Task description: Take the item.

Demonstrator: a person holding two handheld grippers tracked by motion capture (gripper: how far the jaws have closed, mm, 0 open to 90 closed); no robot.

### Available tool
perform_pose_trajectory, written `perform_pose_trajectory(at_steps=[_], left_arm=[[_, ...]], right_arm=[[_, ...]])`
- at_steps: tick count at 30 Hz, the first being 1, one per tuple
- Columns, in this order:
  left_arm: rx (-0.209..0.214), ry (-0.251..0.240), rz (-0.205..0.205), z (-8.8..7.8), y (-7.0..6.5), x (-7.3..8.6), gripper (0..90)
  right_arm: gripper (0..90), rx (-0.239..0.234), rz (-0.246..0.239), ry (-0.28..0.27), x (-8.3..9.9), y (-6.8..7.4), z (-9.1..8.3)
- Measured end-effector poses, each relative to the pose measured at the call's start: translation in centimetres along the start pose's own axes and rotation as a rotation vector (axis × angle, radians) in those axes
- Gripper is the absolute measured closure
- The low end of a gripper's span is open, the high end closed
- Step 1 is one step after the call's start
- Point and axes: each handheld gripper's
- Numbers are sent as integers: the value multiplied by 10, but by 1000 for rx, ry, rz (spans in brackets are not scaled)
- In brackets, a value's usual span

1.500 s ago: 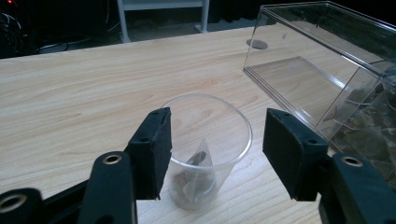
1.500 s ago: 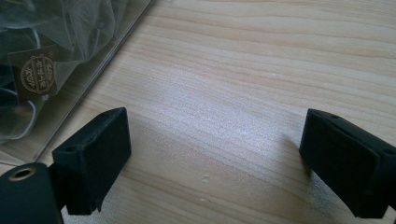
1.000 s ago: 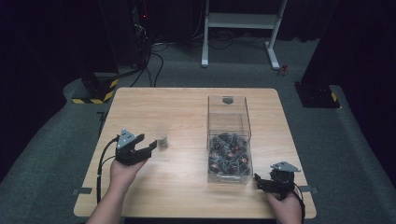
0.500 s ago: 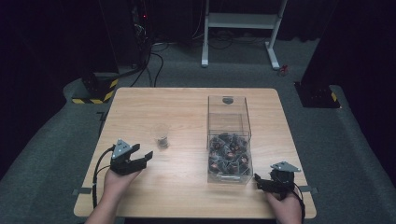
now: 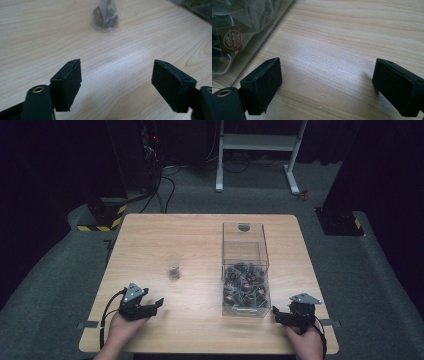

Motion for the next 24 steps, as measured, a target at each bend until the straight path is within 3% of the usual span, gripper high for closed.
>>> perform_pose_trajectory(at_steps=[2, 7, 10, 24], left_arm=[[-29, -7, 8, 0, -1, 7, 217], [-62, 83, -31, 2, -1, 16, 158], [-92, 97, -16, 2, -2, 17, 145], [-110, 114, -13, 4, -2, 16, 96]], right_arm=[[89, 0, 0, 0, 0, 0, 0], [89, 0, 0, 0, 0, 0, 0], [89, 0, 0, 0, 0, 0, 0], [88, -2, 9, 0, 0, 0, 0]])
Point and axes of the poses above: each handheld gripper's, and its own axes: z roughly forward along the jaws, x roughly out of its underside, y roughly to its left, and after that the axes turned 6 degrees about -y, right-handed
